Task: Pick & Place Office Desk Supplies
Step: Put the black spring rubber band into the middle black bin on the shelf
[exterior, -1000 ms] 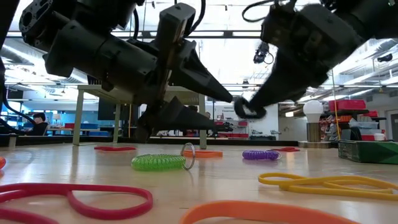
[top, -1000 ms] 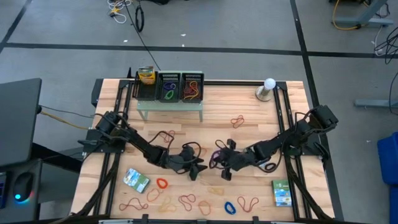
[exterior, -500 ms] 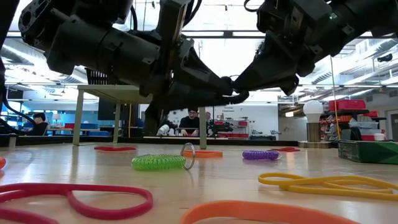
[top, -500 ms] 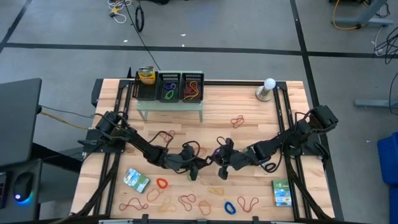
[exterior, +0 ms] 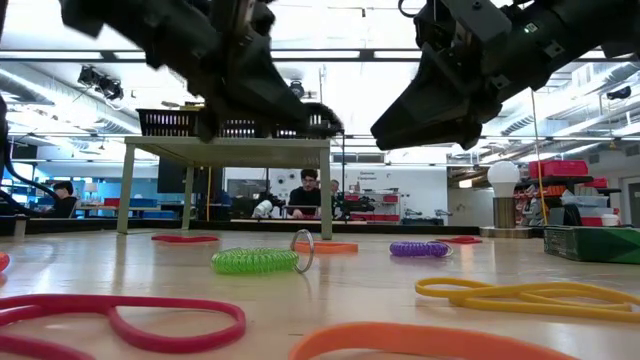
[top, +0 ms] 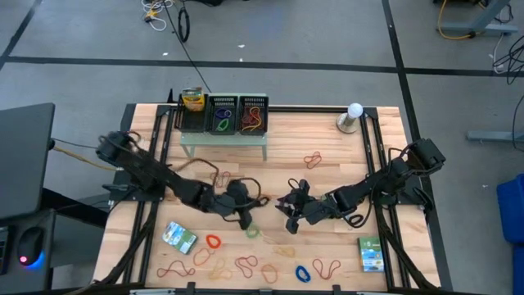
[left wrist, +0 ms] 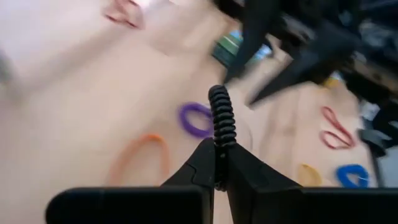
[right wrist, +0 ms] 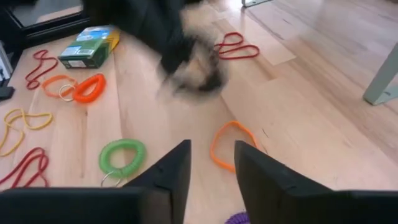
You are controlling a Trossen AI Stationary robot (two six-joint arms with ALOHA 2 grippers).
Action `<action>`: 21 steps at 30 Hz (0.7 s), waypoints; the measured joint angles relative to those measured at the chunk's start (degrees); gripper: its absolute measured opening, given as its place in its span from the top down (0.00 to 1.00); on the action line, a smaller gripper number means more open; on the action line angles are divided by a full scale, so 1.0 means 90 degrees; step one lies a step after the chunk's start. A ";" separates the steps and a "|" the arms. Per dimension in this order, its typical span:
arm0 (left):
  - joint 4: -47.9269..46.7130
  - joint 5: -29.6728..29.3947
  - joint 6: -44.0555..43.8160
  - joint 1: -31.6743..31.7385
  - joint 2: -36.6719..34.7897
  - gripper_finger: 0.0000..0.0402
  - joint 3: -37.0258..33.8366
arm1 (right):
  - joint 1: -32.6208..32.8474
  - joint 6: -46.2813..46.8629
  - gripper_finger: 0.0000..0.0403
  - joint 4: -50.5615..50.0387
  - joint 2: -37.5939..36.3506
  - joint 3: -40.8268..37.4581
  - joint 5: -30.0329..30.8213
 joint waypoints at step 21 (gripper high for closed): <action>-0.6844 -0.0557 0.2202 0.2853 -0.2776 0.95 0.2903 | 0.0000 -0.0641 0.96 -0.0064 0.0000 0.0000 -0.0107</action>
